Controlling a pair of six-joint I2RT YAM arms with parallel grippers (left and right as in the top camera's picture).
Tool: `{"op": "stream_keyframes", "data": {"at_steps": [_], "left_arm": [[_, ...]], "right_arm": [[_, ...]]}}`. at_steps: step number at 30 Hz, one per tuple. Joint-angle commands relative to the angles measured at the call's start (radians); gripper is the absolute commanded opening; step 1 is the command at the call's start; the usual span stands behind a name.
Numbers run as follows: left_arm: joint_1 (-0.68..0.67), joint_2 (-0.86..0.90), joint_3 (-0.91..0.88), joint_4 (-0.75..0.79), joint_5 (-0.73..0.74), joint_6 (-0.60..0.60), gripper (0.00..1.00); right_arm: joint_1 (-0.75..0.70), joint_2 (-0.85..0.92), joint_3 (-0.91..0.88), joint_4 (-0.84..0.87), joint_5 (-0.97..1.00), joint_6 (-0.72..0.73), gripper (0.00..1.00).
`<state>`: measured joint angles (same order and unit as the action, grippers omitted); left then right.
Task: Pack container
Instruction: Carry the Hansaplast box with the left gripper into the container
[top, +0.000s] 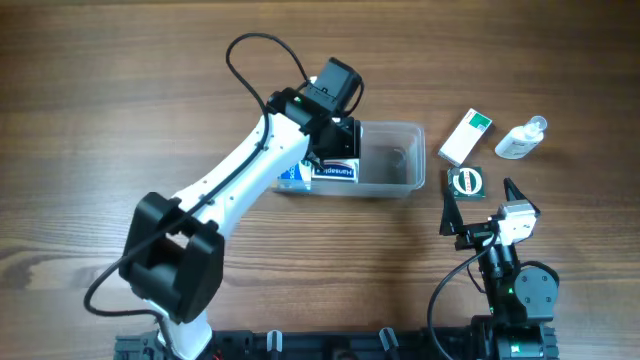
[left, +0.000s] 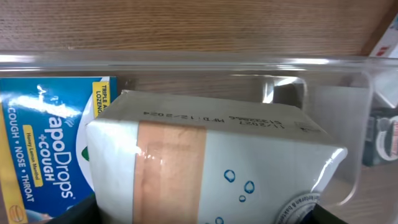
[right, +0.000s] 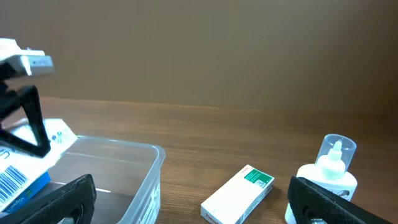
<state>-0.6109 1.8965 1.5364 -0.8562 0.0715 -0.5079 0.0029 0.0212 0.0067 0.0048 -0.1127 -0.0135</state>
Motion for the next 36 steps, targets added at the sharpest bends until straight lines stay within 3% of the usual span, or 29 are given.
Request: {"op": "stream_keyframes", "data": {"at_steps": [1,8,13,17,20,22,24,26,36], "left_arm": [[-0.008,0.017,-0.009,0.001,-0.040,-0.025,0.68],[-0.008,0.018,-0.029,0.015,-0.055,-0.025,0.69],[-0.008,0.018,-0.029,0.018,-0.054,-0.024,0.83],[-0.008,0.018,-0.029,0.018,-0.055,-0.024,0.84],[-0.008,0.018,-0.029,0.019,-0.055,-0.024,0.70],[-0.008,0.018,-0.029,0.019,-0.054,-0.024,0.41],[-0.009,0.018,-0.029,0.019,-0.053,-0.025,0.19],[-0.013,0.018,-0.029,0.027,-0.041,-0.025,0.04],[-0.135,0.034,-0.029,0.186,-0.014,-0.024,0.04]], "right_arm": [[-0.003,-0.005,-0.002,0.004,-0.012,-0.010,1.00],[-0.003,-0.005,-0.002,0.004,-0.012,-0.010,1.00],[-0.003,-0.005,-0.002,0.004,-0.012,-0.010,1.00],[-0.003,-0.005,-0.002,0.004,-0.012,-0.010,1.00],[-0.003,-0.005,-0.002,0.004,-0.012,-0.010,1.00],[-0.003,-0.005,-0.002,0.004,-0.012,-0.010,1.00],[-0.003,-0.005,-0.002,0.004,-0.012,-0.010,1.00],[-0.003,-0.005,-0.002,0.004,-0.012,-0.010,1.00],[-0.003,-0.005,-0.002,0.004,-0.012,-0.010,1.00]]}}
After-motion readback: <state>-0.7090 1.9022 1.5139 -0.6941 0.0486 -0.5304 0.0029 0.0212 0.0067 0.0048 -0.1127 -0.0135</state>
